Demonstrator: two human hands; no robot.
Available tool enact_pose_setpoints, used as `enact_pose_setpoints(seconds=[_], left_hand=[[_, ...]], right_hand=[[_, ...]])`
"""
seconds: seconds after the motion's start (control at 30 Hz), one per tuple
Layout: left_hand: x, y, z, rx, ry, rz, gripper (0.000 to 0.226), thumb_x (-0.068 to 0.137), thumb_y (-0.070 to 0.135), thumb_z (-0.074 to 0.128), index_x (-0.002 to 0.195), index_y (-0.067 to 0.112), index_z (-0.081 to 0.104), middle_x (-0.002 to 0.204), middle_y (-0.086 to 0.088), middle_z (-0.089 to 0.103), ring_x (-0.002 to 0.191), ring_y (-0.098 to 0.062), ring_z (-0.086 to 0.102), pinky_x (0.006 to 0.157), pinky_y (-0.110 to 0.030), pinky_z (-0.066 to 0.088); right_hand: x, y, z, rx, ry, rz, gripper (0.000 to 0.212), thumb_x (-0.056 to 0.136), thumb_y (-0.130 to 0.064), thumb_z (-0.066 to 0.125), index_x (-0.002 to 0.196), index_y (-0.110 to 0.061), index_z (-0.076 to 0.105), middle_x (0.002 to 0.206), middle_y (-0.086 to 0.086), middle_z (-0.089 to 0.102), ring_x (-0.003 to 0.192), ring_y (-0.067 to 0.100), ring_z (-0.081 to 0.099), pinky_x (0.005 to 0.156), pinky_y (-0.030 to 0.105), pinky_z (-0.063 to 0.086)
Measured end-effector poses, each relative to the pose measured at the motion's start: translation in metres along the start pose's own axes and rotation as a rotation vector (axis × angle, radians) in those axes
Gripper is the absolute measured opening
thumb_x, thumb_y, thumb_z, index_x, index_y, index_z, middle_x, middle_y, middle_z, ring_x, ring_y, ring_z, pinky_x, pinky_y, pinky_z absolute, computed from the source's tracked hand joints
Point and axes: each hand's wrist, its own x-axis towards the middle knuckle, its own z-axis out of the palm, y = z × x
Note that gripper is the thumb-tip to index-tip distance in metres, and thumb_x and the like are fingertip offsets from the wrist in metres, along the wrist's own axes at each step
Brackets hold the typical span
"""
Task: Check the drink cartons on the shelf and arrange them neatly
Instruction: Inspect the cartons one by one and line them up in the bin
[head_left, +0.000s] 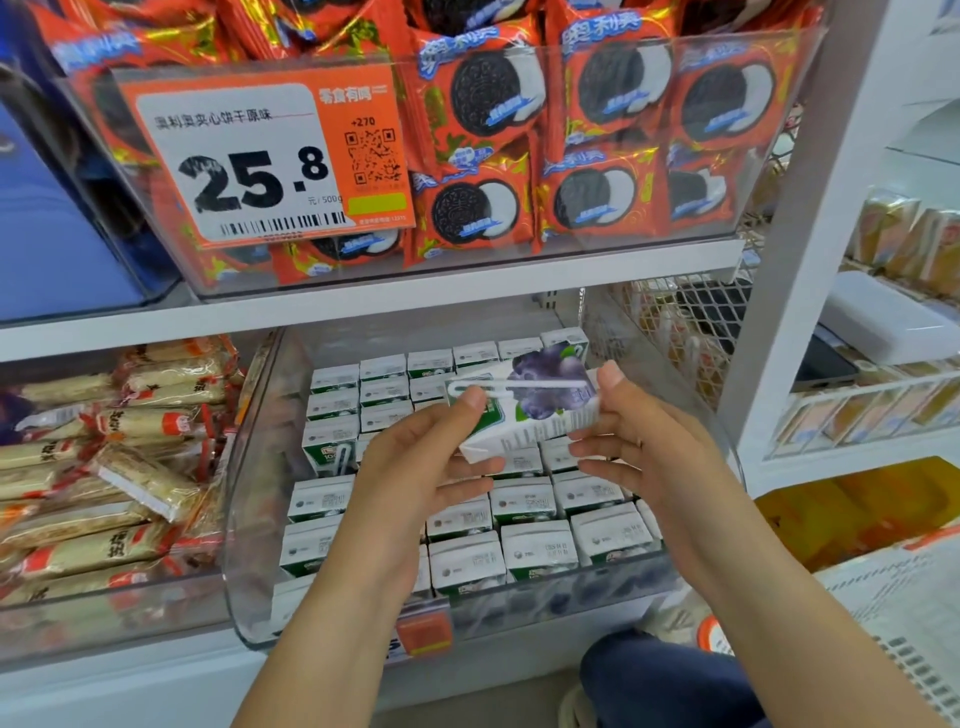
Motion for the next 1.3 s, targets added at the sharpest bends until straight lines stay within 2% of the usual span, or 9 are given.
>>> enact_pose_setpoints(seconds=[0.17,0.43,0.6,0.73,0.83,0.9,1.03,1.17,1.3], left_hand=[[0.001,0.001,0.0,-0.08,0.008,-0.073,0.071,0.045,0.055,0.077,0.103,0.013,0.072,0.098,-0.017,0.073,0.073,-0.021,0.074,0.057,-0.024,0.056],[0.003,-0.006,-0.003,-0.088,-0.019,0.086,0.03,0.05,0.045,0.079,0.071,0.024,0.077,0.088,0.003,0.076,0.085,-0.021,0.073,0.065,-0.023,0.058],[0.011,-0.001,0.01,-0.003,0.087,0.256,0.051,0.055,0.044,0.078,0.098,0.02,0.069,0.075,0.009,0.073,0.087,-0.01,0.071,0.067,-0.02,0.057],[0.038,-0.003,0.035,0.242,0.145,0.431,0.026,0.073,0.027,0.079,0.094,0.033,0.064,0.088,0.011,0.074,0.082,0.001,0.067,0.074,-0.018,0.055],[0.062,-0.01,0.055,0.456,0.167,0.596,0.032,0.078,0.024,0.078,0.092,0.044,0.057,0.09,0.025,0.066,0.082,0.012,0.06,0.073,-0.013,0.05],[0.077,-0.014,0.064,0.602,0.135,0.634,0.031,0.079,0.029,0.077,0.096,0.045,0.057,0.09,0.03,0.062,0.084,0.009,0.059,0.074,-0.022,0.053],[0.107,-0.019,0.073,0.831,0.087,0.625,0.038,0.078,0.027,0.078,0.114,0.025,0.063,0.108,0.007,0.067,0.097,-0.016,0.062,0.083,-0.039,0.053],[0.125,-0.021,0.078,0.949,0.036,0.604,0.046,0.081,0.025,0.075,0.124,0.016,0.063,0.118,-0.005,0.059,0.106,-0.023,0.059,0.094,-0.034,0.047],[0.139,-0.018,0.094,1.081,0.012,0.579,0.046,0.085,0.025,0.072,0.129,0.016,0.06,0.118,-0.008,0.057,0.104,-0.026,0.056,0.088,-0.025,0.041]], right_hand=[[-0.002,0.001,-0.001,0.005,-0.034,-0.025,0.043,0.058,-0.057,0.068,0.079,-0.02,0.071,0.078,0.004,0.073,0.076,0.017,0.07,0.073,0.025,0.059],[-0.001,-0.006,-0.007,-0.064,-0.066,-0.065,0.022,0.078,-0.04,0.065,0.084,-0.02,0.071,0.081,0.0,0.074,0.074,0.012,0.068,0.071,0.022,0.056],[-0.003,-0.011,-0.042,-0.806,0.328,-0.579,0.015,0.088,-0.036,0.057,0.1,-0.031,0.066,0.086,-0.017,0.066,0.078,0.003,0.059,0.063,0.012,0.044],[0.007,-0.005,-0.074,-0.982,0.351,-0.422,0.034,0.088,-0.037,0.054,0.116,-0.021,0.062,0.105,-0.002,0.065,0.089,0.016,0.059,0.071,0.028,0.044],[0.016,0.003,-0.079,-1.047,0.238,-0.332,0.025,0.091,-0.029,0.055,0.113,-0.018,0.061,0.098,0.006,0.067,0.088,0.029,0.062,0.072,0.032,0.047],[0.019,0.004,-0.076,-1.089,0.196,-0.371,0.007,0.091,-0.024,0.053,0.092,-0.019,0.058,0.081,0.008,0.061,0.081,0.036,0.061,0.066,0.034,0.047],[0.024,0.003,-0.08,-1.139,0.17,-0.365,0.027,0.093,-0.022,0.052,0.068,-0.025,0.04,0.061,-0.007,0.041,0.069,0.031,0.054,0.059,0.03,0.04],[0.028,0.003,-0.081,-1.149,0.131,-0.364,0.015,0.095,-0.024,0.049,0.081,-0.018,0.05,0.072,0.0,0.046,0.071,0.028,0.052,0.06,0.028,0.038],[0.03,0.0,-0.081,-1.156,0.106,-0.382,0.018,0.097,-0.025,0.046,0.08,-0.019,0.043,0.072,-0.001,0.043,0.067,0.021,0.042,0.059,0.027,0.033]])
